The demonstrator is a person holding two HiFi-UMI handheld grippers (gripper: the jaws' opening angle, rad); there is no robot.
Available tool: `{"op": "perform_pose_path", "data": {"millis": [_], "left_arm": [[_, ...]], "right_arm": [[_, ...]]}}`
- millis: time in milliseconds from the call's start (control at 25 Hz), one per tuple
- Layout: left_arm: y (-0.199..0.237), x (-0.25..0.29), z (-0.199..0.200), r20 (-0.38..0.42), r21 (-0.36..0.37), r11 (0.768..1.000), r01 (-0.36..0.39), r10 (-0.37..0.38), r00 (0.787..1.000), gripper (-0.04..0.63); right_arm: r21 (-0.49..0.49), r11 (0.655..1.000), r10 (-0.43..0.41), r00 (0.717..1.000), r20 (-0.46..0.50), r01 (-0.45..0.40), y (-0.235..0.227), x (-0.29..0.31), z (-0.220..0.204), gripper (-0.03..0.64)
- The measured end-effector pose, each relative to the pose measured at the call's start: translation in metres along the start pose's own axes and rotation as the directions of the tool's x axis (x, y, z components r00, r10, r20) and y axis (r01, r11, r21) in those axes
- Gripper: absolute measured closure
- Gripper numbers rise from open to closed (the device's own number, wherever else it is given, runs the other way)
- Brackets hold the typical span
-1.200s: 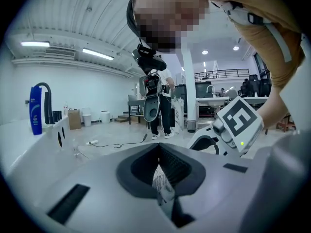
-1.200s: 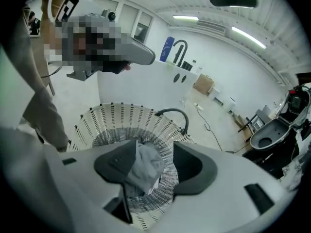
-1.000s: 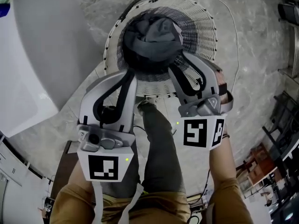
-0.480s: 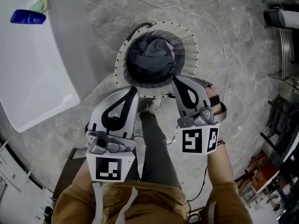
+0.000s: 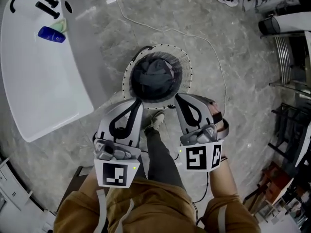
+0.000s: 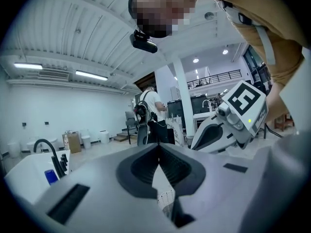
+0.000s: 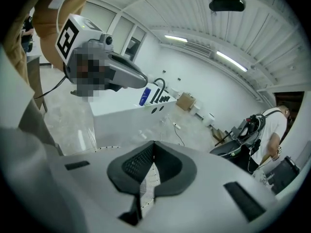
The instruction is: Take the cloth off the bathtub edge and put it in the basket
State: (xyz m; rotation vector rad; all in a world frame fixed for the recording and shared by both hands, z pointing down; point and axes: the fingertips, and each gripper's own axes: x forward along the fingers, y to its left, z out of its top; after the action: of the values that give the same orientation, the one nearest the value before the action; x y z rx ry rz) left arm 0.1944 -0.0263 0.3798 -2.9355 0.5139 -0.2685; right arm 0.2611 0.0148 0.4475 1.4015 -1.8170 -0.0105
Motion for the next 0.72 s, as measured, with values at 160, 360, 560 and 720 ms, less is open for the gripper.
{"op": "perform_pose_path", "data": {"millis": [160,360,560,720], "left_arm": [[0.001,-0.006,0.039,0.018,0.015,1.000,-0.003,0.003,1.000,0.588],[0.003,-0.020,0.091,0.033,0.034,0.999,-0.001,0.000,0.999,0.588],[0.009,-0.032,0.139,0.070,0.068,0.998,0.000,-0.005,0.998,0.588],[0.009,-0.043,0.170,0.093,0.082,0.997,0.003,-0.011,0.996,0.588]], "right_arm": [[0.003,0.999,-0.037,0.999,0.009,0.037,-0.021,-0.034,0.020,0.611],[0.005,0.999,-0.042,0.999,-0.001,0.042,-0.032,-0.077,0.043,0.611],[0.003,0.997,-0.076,0.997,0.011,0.076,-0.051,-0.112,0.069,0.611],[0.010,0.995,-0.104,0.995,0.010,0.103,-0.068,-0.142,0.088,0.611]]}}
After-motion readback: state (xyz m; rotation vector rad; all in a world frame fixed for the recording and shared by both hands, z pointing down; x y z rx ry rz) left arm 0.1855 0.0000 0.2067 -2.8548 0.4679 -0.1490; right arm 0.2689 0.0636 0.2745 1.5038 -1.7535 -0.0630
